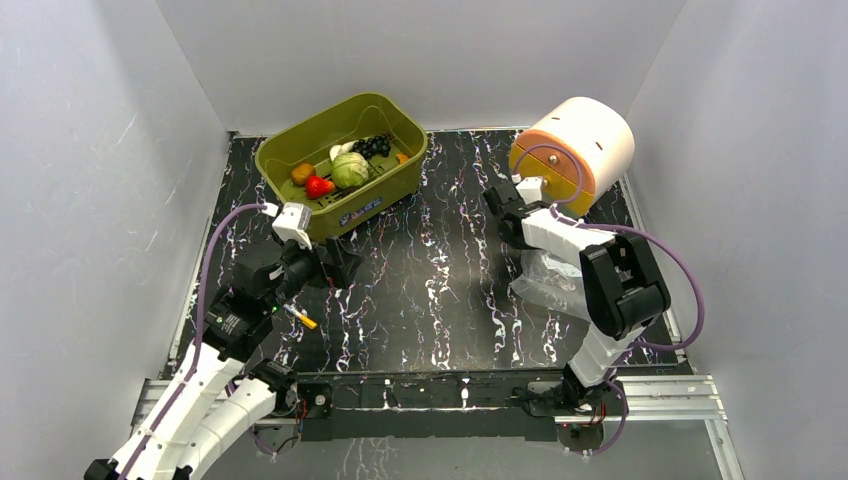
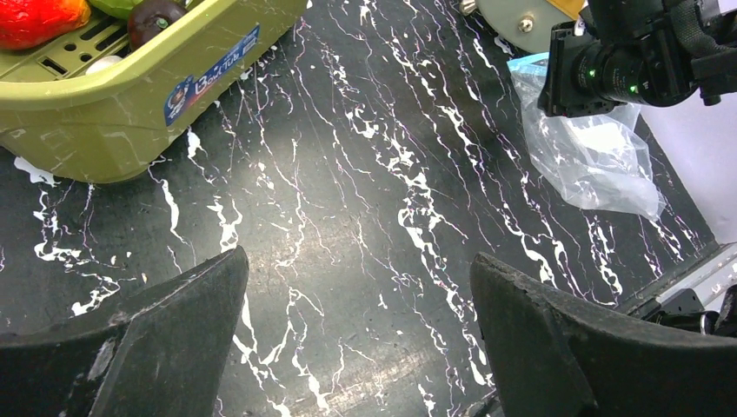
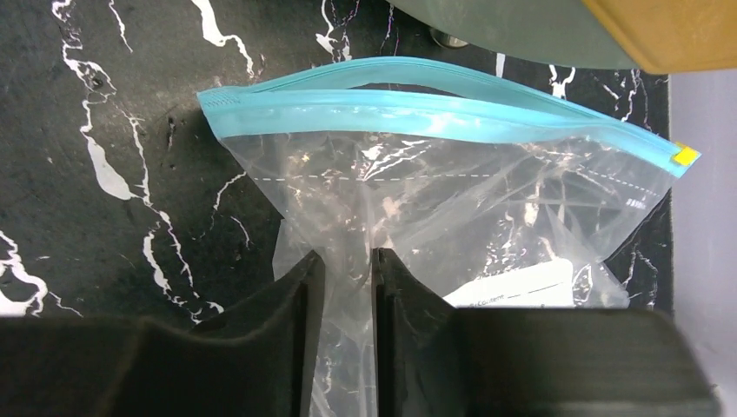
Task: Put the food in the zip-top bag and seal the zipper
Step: Pick up the zipper food storage bag at the corner of the board.
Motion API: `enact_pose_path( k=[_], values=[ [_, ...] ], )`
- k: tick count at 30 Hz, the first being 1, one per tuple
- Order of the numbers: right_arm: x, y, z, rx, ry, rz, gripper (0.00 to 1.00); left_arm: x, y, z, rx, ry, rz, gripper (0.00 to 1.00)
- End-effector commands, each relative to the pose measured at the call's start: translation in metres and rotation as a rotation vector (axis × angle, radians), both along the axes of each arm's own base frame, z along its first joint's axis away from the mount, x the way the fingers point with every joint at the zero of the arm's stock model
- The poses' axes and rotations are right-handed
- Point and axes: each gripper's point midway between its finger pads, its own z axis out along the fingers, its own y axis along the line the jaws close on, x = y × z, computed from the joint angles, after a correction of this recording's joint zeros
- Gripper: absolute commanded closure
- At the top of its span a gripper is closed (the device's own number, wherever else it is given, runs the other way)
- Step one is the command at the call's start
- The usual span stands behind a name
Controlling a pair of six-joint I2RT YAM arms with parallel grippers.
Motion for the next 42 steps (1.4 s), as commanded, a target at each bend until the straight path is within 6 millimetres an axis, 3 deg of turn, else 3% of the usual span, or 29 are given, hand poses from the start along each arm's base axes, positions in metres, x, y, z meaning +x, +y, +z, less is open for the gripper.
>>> enact_pose_path(
  k=[1, 5, 10, 16, 21, 27, 36, 42],
  values=[
    [0.017, 0.001, 0.018, 0.006, -0.070, -0.006, 0.83, 0.003, 0.004, 0.006, 0.008, -0.036, 0.020, 0.02],
    [0.014, 0.008, 0.024, 0.047, -0.070, 0.032, 0.99, 0.003, 0.005, 0.007, 0.014, -0.045, 0.021, 0.02],
    [0.007, 0.036, 0.040, 0.210, -0.081, 0.165, 1.00, 0.003, 0.005, 0.005, 0.028, -0.058, 0.008, 0.01],
    [-0.017, 0.082, 0.087, 0.465, -0.181, 0.387, 1.00, 0.006, 0.007, -0.004, 0.039, -0.025, 0.034, 0.02],
    [-0.039, 0.108, 0.131, 0.600, -0.267, 0.554, 1.00, 0.009, 0.004, -0.010, 0.034, 0.069, 0.054, 0.07],
    [-0.074, 0.155, 0.173, 0.796, -0.321, 0.822, 1.00, 0.004, -0.018, -0.006, -0.078, 0.196, 0.022, 0.14],
    [-0.122, 0.198, 0.208, 0.771, -0.550, 1.174, 1.00, 0.000, -0.050, 0.037, -0.268, 0.290, -0.050, 0.14],
    [-0.139, 0.200, 0.233, 0.693, -0.755, 1.332, 1.00, 0.000, -0.055, 0.041, -0.247, 0.385, -0.050, 0.16]
  ],
)
